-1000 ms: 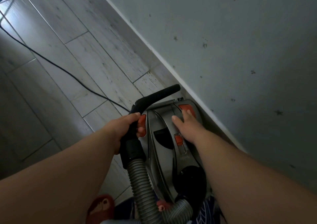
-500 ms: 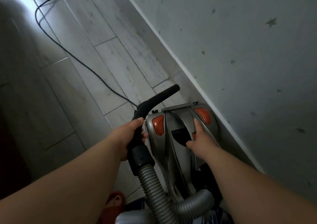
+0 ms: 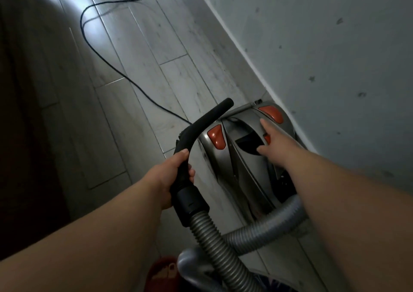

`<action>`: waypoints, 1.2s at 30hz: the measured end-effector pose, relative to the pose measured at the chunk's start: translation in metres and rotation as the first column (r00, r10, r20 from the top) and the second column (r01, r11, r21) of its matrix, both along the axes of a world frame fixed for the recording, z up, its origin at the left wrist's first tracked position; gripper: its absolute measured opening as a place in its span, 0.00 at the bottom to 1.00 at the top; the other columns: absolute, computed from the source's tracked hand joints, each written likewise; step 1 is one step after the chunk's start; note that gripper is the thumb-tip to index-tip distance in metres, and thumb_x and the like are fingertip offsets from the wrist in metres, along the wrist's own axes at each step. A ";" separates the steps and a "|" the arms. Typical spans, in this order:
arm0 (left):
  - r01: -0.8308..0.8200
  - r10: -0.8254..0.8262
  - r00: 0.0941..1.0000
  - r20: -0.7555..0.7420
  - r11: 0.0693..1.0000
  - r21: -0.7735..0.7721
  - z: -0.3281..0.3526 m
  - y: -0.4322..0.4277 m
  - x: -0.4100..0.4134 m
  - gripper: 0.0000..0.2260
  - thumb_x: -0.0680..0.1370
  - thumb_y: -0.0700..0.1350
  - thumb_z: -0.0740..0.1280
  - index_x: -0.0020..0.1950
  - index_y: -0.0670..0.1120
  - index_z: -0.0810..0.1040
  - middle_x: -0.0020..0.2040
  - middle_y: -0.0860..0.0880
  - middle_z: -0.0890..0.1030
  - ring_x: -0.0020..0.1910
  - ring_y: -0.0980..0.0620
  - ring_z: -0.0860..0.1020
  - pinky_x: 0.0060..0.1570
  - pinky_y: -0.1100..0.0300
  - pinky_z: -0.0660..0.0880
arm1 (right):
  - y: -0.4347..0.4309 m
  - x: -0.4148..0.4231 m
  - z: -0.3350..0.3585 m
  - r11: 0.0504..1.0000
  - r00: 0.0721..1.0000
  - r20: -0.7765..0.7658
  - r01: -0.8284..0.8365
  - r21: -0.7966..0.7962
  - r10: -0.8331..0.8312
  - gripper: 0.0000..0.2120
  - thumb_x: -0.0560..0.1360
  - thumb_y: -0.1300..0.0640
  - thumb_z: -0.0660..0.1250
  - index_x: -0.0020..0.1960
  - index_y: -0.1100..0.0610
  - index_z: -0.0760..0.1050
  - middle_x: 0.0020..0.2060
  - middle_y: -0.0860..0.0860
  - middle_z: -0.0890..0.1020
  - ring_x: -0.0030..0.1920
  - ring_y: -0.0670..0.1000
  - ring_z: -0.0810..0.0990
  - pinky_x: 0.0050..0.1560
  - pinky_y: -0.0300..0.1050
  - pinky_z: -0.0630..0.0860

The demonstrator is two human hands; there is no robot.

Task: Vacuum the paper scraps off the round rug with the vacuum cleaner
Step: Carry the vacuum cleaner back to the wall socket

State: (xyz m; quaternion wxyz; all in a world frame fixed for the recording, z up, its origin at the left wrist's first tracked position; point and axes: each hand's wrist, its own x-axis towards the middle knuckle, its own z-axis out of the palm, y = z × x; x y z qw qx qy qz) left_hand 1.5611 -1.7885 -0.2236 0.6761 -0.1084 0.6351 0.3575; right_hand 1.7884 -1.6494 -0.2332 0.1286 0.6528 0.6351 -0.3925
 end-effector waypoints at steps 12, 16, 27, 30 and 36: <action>0.012 -0.012 1.000 -0.011 1.000 -0.007 0.016 -0.027 0.016 0.14 0.76 0.51 0.68 0.55 0.42 0.73 0.34 0.45 0.75 0.26 0.52 0.74 0.26 0.62 0.76 | 0.003 0.005 0.019 0.997 0.990 0.137 -0.044 0.057 0.036 0.34 0.80 0.48 0.65 0.81 0.48 0.53 0.78 0.55 0.57 0.75 0.61 0.61 0.74 0.56 0.63; 0.033 -0.033 0.999 -0.021 0.999 -0.014 0.027 -0.040 0.019 0.14 0.76 0.50 0.68 0.54 0.42 0.74 0.36 0.45 0.75 0.26 0.52 0.74 0.27 0.61 0.76 | -0.014 0.008 0.035 0.995 0.991 0.128 -0.042 0.090 0.030 0.32 0.81 0.49 0.63 0.81 0.49 0.53 0.78 0.55 0.57 0.74 0.60 0.62 0.73 0.57 0.65; 0.107 -0.106 0.992 -0.066 0.994 0.014 0.046 -0.051 0.039 0.13 0.77 0.47 0.68 0.59 0.43 0.75 0.43 0.43 0.75 0.33 0.50 0.76 0.34 0.56 0.77 | -0.045 0.003 0.062 0.992 0.997 0.069 0.012 0.123 -0.021 0.32 0.81 0.51 0.63 0.81 0.50 0.53 0.78 0.54 0.57 0.76 0.58 0.60 0.74 0.55 0.63; 0.144 -0.143 0.988 -0.066 0.990 0.005 0.045 -0.053 0.035 0.13 0.77 0.47 0.68 0.58 0.43 0.75 0.42 0.42 0.75 0.33 0.49 0.76 0.34 0.55 0.77 | -0.049 0.004 0.064 0.992 0.997 0.066 0.019 0.123 -0.027 0.32 0.82 0.51 0.63 0.81 0.49 0.53 0.79 0.54 0.56 0.77 0.58 0.58 0.74 0.55 0.61; 0.254 -0.254 0.964 -0.080 0.967 -0.010 0.047 -0.055 0.038 0.12 0.76 0.49 0.69 0.55 0.44 0.76 0.43 0.41 0.78 0.37 0.46 0.77 0.38 0.54 0.77 | -0.050 0.002 0.069 0.993 0.998 0.048 0.037 0.115 -0.043 0.32 0.81 0.51 0.63 0.81 0.49 0.53 0.79 0.54 0.56 0.77 0.58 0.58 0.74 0.55 0.61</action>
